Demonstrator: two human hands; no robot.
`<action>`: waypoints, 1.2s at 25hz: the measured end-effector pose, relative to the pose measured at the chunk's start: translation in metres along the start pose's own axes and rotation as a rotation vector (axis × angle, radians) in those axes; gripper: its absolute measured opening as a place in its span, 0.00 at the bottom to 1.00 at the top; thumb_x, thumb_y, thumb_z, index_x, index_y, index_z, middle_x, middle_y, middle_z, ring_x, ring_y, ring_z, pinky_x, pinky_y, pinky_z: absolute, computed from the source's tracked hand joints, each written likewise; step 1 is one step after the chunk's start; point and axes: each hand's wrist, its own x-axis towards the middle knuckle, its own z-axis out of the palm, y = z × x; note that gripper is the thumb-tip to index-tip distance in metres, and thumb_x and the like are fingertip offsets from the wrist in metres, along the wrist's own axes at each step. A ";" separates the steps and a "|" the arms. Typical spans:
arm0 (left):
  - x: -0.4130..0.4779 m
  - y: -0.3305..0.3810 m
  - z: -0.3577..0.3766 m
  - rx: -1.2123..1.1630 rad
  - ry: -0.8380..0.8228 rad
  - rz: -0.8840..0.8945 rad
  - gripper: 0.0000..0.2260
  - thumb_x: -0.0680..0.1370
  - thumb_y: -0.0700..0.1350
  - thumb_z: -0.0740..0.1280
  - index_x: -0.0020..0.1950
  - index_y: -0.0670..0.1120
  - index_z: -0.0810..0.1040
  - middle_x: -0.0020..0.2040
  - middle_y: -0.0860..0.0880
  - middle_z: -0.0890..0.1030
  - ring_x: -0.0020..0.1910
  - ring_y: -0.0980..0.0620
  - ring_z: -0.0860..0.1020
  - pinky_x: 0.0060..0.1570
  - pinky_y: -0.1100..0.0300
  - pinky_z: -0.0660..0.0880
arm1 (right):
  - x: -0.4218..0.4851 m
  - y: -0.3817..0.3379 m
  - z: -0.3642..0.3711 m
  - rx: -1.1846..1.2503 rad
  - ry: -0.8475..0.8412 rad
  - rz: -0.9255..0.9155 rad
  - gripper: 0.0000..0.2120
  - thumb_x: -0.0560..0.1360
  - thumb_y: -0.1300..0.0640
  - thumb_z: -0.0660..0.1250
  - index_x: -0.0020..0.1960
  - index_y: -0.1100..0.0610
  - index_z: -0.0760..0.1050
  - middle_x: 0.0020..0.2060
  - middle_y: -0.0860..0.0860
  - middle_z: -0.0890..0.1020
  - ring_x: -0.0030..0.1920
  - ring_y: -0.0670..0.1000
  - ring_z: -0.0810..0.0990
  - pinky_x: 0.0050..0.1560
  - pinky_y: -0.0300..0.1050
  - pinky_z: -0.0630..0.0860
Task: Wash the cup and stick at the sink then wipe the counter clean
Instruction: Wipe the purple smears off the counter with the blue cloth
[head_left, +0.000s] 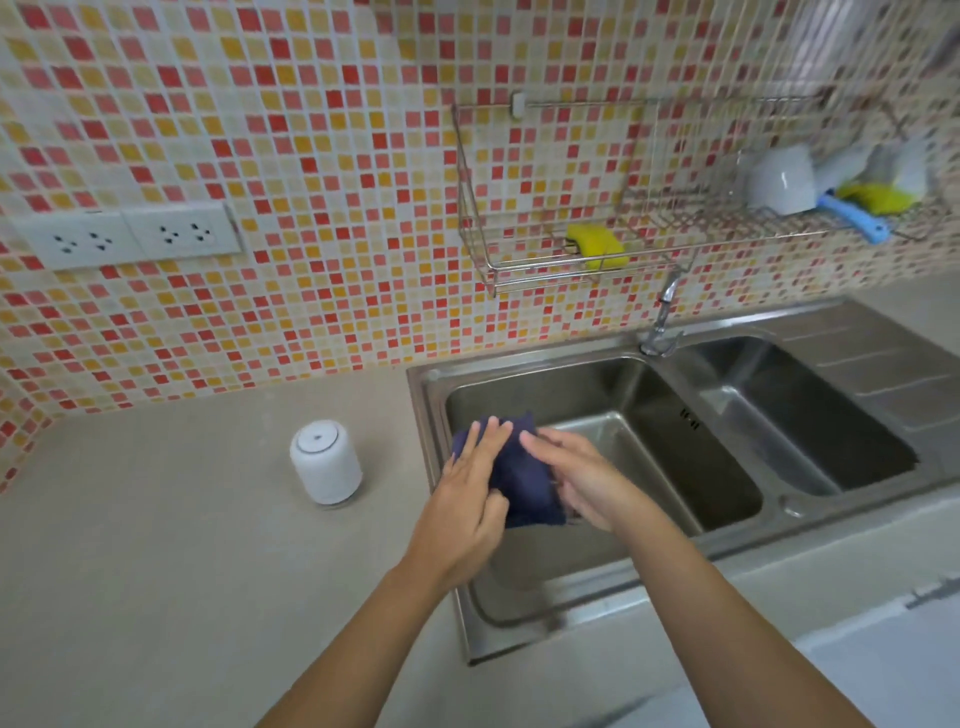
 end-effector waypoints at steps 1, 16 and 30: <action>0.007 0.002 0.004 -0.061 0.037 -0.025 0.28 0.75 0.41 0.52 0.70 0.64 0.49 0.73 0.64 0.52 0.74 0.63 0.50 0.74 0.66 0.48 | 0.005 -0.005 -0.005 -0.059 0.011 -0.064 0.14 0.73 0.59 0.68 0.58 0.60 0.76 0.51 0.55 0.84 0.50 0.51 0.83 0.51 0.43 0.78; 0.190 0.089 -0.028 0.104 0.441 -0.075 0.10 0.72 0.45 0.69 0.53 0.49 0.79 0.70 0.53 0.69 0.66 0.54 0.69 0.63 0.52 0.70 | 0.051 -0.191 -0.085 -0.553 0.031 -0.837 0.12 0.75 0.63 0.65 0.49 0.46 0.74 0.48 0.43 0.79 0.51 0.46 0.78 0.51 0.39 0.76; 0.359 0.113 -0.109 0.689 0.047 -0.318 0.05 0.75 0.45 0.62 0.39 0.48 0.73 0.37 0.49 0.74 0.38 0.48 0.73 0.33 0.59 0.65 | 0.197 -0.265 -0.110 -0.595 0.065 -0.567 0.05 0.74 0.55 0.64 0.50 0.48 0.73 0.46 0.49 0.81 0.48 0.55 0.80 0.49 0.57 0.79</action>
